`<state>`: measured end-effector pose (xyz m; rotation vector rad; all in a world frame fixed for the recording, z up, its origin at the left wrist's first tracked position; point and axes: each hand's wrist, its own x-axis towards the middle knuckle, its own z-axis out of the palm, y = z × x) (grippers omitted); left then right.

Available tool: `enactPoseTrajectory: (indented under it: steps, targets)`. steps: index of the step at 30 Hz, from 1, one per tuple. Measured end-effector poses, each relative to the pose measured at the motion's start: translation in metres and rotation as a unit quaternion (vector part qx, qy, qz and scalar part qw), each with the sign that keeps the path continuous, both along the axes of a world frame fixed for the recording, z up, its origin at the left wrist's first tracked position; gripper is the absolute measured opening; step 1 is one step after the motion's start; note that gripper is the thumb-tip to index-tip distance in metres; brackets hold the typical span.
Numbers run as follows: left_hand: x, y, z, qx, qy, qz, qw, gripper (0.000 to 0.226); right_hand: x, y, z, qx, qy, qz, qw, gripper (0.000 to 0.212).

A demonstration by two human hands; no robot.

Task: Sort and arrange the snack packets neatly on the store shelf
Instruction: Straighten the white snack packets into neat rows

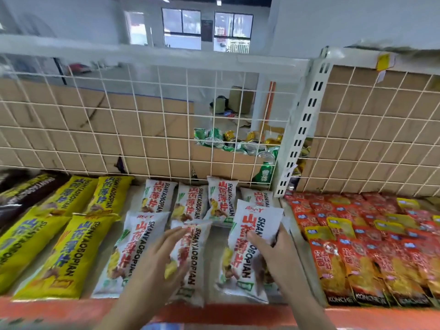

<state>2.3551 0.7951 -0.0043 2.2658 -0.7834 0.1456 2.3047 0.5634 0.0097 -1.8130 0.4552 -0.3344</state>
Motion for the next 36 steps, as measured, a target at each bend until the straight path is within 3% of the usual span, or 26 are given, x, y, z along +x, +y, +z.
enactPoseTrajectory:
  steps: [5, 9, 12, 15, 21, 29, 36]
  targets:
    - [-0.003, 0.029, -0.006, 0.001, -0.041, 0.085, 0.996, 0.052, 0.010, 0.015, -0.005, -0.040, 0.020, 0.040, 0.998, 0.041]
    - [-0.008, 0.031, -0.002, -0.017, -0.021, 0.109, 0.994, 0.046, 0.019, 0.030, -0.011, -0.105, 0.041, 0.071, 0.991, 0.077]
    - [-0.011, 0.026, 0.000, -0.016, -0.022, 0.113, 0.993, 0.046, 0.021, 0.036, -0.014, -0.199, 0.060, 0.079, 0.975, 0.087]
    - [-0.011, 0.020, -0.003, -0.004, -0.027, 0.108, 0.994, 0.051, 0.020, 0.036, -0.017, -0.230, 0.081, 0.085, 0.966, 0.091]
    - [-0.004, 0.011, -0.001, -0.013, -0.030, 0.077, 0.996, 0.049, 0.017, 0.031, -0.021, -0.269, 0.096, 0.079, 0.955, 0.084]
    - [0.037, -0.004, 0.012, 0.008, -0.001, 0.034, 0.999, 0.048, 0.027, 0.005, -0.012, -0.375, 0.040, 0.028, 0.926, 0.041]
    - [0.087, -0.053, 0.021, 0.115, -0.010, -0.042, 0.992, 0.052, 0.076, -0.051, -0.002, -0.422, 0.134, -0.004, 0.897, 0.049]
